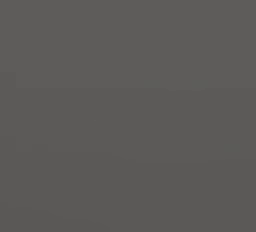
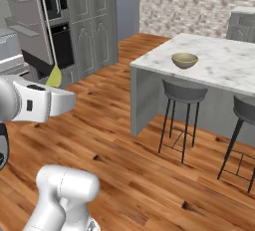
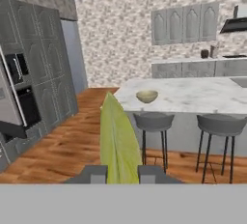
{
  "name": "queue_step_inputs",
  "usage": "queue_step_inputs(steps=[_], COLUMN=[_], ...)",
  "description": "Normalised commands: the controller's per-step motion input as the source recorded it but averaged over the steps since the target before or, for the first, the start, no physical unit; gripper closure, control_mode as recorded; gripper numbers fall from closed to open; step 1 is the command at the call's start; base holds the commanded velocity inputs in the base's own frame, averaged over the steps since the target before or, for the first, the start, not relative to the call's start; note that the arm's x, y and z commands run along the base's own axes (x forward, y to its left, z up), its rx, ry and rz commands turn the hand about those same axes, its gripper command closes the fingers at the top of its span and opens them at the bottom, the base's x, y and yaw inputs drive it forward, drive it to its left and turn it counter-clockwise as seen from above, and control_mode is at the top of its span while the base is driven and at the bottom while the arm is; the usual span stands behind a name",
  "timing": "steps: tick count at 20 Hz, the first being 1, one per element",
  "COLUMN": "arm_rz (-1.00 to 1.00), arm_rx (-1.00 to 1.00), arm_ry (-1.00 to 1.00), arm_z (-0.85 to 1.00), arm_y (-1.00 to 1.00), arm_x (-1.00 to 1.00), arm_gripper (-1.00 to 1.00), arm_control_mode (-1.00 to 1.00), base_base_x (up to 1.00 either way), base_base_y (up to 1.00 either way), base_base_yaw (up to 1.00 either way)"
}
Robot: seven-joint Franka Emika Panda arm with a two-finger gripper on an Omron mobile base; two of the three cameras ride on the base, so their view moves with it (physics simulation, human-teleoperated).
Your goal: There is a bowl on the dining counter. Grab a lemon wedge from the fridge and place it in the bowl. Then get the liquor bottle and glass cup from the cabinet and place them next to the bowl.
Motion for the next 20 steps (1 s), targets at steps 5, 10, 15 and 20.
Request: queue_step_inputs(steps=[5, 10, 15, 20], arm_rz=[0.00, 0.00, 0.00, 0.00], arm_rx=[0.00, 0.00, 0.00, 0.00], arm_ry=[0.00, 0.00, 0.00, 0.00], arm_z=[0.00, 0.00, 0.00, 0.00], arm_y=[0.00, 0.00, 0.00, 0.00], arm_x=[0.00, 0.00, 0.00, 0.00], arm_gripper=[1.00, 1.00, 1.00, 1.00], arm_control_mode=[1.00, 1.00, 1.00, 1.00], base_base_x=[1.00, 0.96, 0.94, 0.86], base_base_y=[-0.45, -0.28, 0.00, 0.00], base_base_yaw=[0.00, -0.09, -0.30, -0.39])
